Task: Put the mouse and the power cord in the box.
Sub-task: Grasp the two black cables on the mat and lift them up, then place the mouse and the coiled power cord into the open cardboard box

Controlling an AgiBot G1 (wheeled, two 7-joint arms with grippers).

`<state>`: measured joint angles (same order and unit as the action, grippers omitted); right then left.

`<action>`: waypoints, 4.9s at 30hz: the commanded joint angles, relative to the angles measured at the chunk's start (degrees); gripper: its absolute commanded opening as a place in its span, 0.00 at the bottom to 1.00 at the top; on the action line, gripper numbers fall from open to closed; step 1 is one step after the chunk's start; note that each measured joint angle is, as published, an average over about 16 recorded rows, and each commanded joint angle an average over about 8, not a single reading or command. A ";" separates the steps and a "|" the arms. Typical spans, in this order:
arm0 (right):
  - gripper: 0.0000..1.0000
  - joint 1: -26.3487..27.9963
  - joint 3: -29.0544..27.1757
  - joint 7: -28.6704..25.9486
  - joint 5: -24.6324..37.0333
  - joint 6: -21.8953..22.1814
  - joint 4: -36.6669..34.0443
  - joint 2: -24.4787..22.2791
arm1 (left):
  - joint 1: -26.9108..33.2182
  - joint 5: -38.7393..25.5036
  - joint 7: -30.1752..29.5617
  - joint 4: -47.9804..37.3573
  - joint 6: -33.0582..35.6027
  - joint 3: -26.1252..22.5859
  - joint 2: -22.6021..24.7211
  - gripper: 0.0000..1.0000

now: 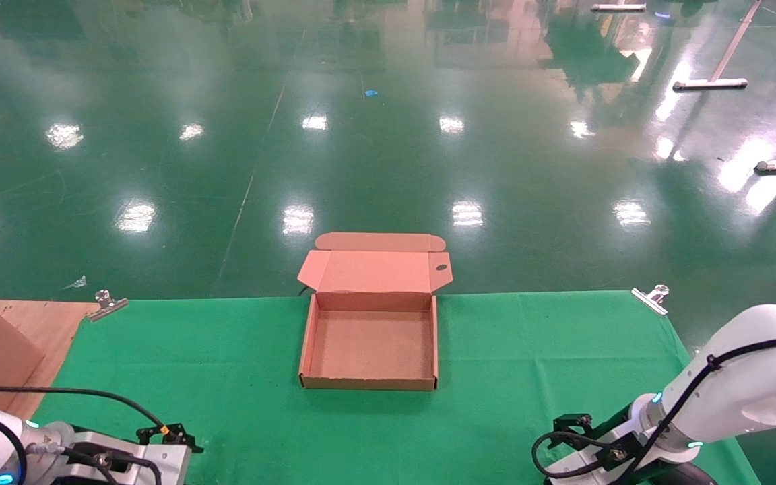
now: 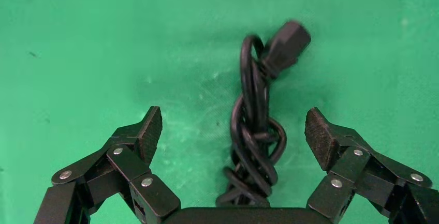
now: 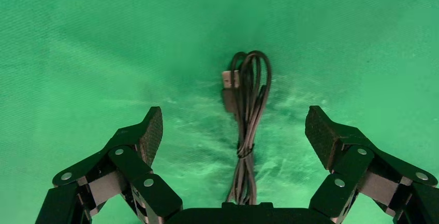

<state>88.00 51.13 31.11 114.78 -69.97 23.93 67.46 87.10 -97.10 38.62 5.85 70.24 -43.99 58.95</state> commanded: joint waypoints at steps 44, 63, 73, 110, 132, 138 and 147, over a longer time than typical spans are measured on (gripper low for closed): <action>0.00 5.07 -0.81 10.33 -1.64 1.70 -17.42 6.69 | 0.41 1.56 5.96 -5.28 2.91 1.16 -0.99 0.00; 0.00 14.45 -3.24 10.20 -4.96 -3.61 -14.96 4.63 | 10.03 1.55 5.78 -3.69 15.62 1.14 -2.35 0.00; 0.00 23.45 -5.51 6.40 -7.96 -7.10 -9.75 6.41 | 19.40 3.36 2.48 -2.40 14.68 2.47 2.35 0.00; 0.00 28.14 -2.80 7.92 -17.40 -4.28 -12.77 8.46 | 2.20 18.28 9.89 6.63 -27.25 9.20 19.37 0.88; 0.00 27.87 -2.70 9.25 -19.07 -4.80 -13.79 10.42 | 3.14 25.72 7.64 6.32 -28.90 3.85 18.01 1.00; 0.00 26.36 -1.00 4.67 -21.31 -3.82 -4.97 11.05 | 5.80 28.78 8.55 3.63 -21.61 5.61 12.32 1.00; 0.00 20.32 7.34 -5.34 -25.44 5.24 9.42 11.44 | 6.50 34.65 10.27 0.67 -7.93 9.54 1.16 1.00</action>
<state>108.34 58.27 26.47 89.49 -63.76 32.60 78.87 93.43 -62.79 49.14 6.85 61.75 -34.69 61.21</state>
